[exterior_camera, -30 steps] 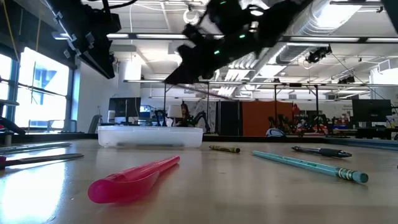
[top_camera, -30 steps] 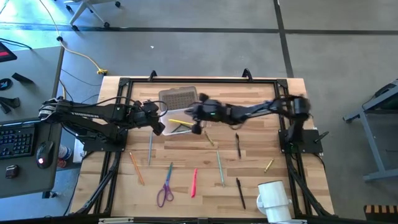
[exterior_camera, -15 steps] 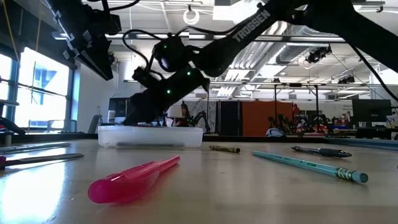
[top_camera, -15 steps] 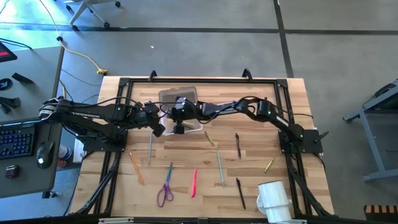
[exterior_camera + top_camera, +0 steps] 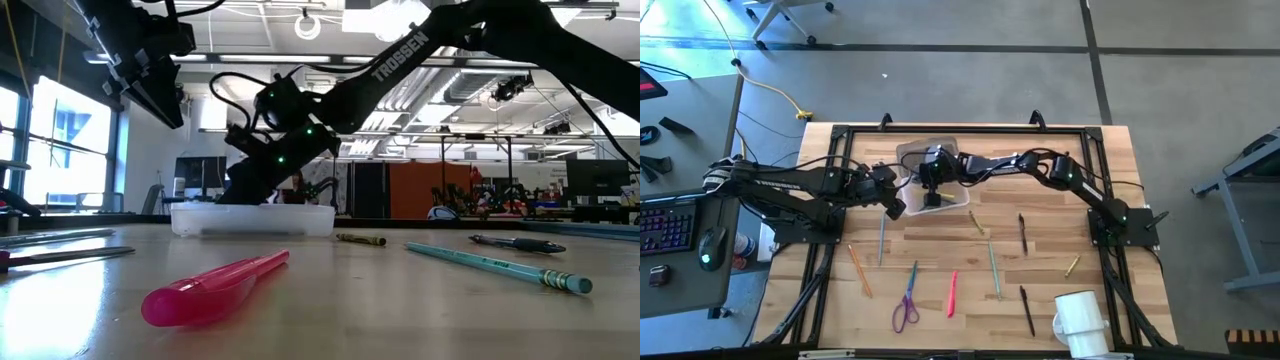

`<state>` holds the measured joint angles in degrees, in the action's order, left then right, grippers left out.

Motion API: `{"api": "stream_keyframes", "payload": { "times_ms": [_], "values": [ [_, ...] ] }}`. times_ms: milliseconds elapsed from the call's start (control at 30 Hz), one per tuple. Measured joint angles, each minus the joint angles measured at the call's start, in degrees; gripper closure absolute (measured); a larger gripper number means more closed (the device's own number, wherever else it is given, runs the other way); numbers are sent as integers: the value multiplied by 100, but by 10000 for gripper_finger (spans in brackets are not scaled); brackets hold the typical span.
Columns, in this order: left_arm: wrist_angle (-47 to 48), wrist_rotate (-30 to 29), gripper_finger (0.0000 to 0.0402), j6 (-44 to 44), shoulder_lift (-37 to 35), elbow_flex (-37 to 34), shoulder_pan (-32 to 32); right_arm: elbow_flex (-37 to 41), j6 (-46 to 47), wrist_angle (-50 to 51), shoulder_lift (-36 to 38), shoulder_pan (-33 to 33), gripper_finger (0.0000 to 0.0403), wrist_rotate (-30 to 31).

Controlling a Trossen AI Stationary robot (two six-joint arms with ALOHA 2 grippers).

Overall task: Pick & place school supplies into a supply box
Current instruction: Put the right orange pencil into the transparent supply box, then put the orange pencil into the transparent supply box

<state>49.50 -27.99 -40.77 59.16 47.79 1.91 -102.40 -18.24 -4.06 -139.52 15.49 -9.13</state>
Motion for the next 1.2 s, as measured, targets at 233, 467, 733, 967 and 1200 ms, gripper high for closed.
{"api": "stream_keyframes", "payload": {
  "times_ms": [233,467,733,967,1200],
  "values": [
    [1,-3,298,0,0,0,0,4,-24,-41,0,-21,330,-22],
    [7,0,298,-20,-1,0,0,21,-27,-54,171,-94,288,1],
    [68,46,298,-176,0,0,0,6,6,559,1137,-293,285,532],
    [143,68,298,-321,0,0,0,4,321,1780,2023,-473,290,1140],
    [99,34,298,-345,-2,0,133,4,1309,3324,2411,-668,290,1286]
  ]
}}
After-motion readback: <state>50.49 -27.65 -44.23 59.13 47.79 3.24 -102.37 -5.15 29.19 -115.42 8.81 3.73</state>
